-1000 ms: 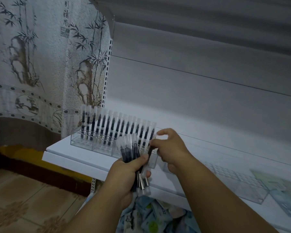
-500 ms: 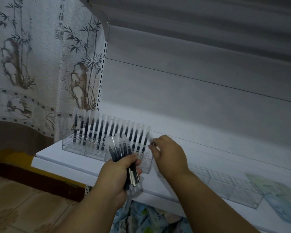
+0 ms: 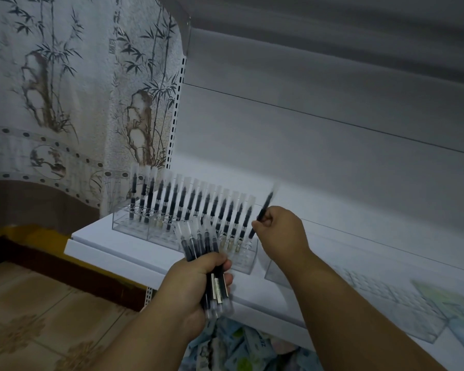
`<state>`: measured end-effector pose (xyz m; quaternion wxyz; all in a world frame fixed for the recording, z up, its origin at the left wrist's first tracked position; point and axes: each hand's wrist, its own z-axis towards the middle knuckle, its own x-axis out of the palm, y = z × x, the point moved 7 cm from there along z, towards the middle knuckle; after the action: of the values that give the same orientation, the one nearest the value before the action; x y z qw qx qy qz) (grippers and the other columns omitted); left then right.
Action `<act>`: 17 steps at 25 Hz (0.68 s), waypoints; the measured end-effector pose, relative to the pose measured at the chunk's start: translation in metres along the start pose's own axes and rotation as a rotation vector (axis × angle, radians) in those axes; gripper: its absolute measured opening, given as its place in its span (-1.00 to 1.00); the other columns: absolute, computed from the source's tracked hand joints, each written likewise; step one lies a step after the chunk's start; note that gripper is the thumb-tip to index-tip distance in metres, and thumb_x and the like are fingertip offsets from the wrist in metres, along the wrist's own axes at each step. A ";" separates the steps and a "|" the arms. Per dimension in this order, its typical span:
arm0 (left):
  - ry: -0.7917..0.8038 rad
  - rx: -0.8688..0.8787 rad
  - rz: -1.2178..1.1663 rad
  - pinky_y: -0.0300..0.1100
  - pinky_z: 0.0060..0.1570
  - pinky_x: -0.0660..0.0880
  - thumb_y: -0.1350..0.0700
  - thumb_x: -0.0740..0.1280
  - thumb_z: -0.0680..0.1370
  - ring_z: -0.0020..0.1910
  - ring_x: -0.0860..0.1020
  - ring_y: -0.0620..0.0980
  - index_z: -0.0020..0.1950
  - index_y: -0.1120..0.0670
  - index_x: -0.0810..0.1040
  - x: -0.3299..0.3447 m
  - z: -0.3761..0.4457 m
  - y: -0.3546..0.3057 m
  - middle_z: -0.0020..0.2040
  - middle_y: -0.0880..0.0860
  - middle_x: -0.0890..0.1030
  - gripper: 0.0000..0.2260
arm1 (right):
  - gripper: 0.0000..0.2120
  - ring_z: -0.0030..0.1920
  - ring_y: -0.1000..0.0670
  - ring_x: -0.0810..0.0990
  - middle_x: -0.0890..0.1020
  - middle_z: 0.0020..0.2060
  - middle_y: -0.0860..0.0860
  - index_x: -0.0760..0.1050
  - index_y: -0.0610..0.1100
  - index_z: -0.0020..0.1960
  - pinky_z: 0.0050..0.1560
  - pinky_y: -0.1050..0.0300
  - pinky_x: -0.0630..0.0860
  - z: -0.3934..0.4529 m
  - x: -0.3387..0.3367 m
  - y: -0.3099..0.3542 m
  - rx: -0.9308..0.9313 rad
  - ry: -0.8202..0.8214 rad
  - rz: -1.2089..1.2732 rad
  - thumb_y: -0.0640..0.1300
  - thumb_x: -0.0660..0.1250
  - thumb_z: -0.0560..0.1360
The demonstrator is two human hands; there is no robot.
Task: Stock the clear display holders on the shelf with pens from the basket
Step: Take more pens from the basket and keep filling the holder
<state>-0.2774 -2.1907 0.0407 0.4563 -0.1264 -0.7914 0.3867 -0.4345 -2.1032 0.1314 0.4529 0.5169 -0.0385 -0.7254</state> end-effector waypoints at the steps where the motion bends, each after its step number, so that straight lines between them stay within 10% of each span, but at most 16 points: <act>1: -0.001 0.001 -0.002 -0.21 -0.54 0.48 0.28 0.37 0.52 -0.50 0.54 0.00 -0.10 0.28 0.58 -0.001 0.001 0.000 -0.36 0.14 0.60 -0.94 | -0.73 -0.34 0.09 0.44 0.48 -0.38 0.07 0.38 -0.05 -0.31 -0.37 0.23 0.30 -0.001 0.005 -0.001 0.000 0.029 -0.037 -0.12 0.38 0.52; 8: 0.005 0.003 -0.015 -0.23 -0.55 0.49 0.31 0.35 0.53 -0.51 0.51 0.00 -0.06 0.29 0.57 0.004 0.003 -0.001 -0.35 0.14 0.59 -0.96 | -0.50 -0.49 -0.02 0.29 0.30 -0.53 -0.06 0.20 -0.13 -0.48 -0.38 0.19 0.23 0.006 0.024 -0.005 0.140 0.212 -0.026 -0.10 0.44 0.47; 17: 0.016 0.007 -0.022 -0.23 -0.54 0.50 0.29 0.38 0.52 -0.49 0.56 -0.02 -0.06 0.29 0.59 -0.002 0.002 -0.004 -0.35 0.12 0.64 -0.94 | -0.72 -0.29 -0.03 0.45 0.49 -0.31 -0.02 0.42 -0.13 -0.19 -0.32 0.13 0.31 -0.016 -0.001 0.010 0.123 -0.050 0.040 0.04 0.34 0.55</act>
<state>-0.2775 -2.1953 0.0418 0.4673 -0.1191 -0.7878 0.3831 -0.4159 -2.1019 0.1298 0.4335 0.5244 -0.1045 -0.7254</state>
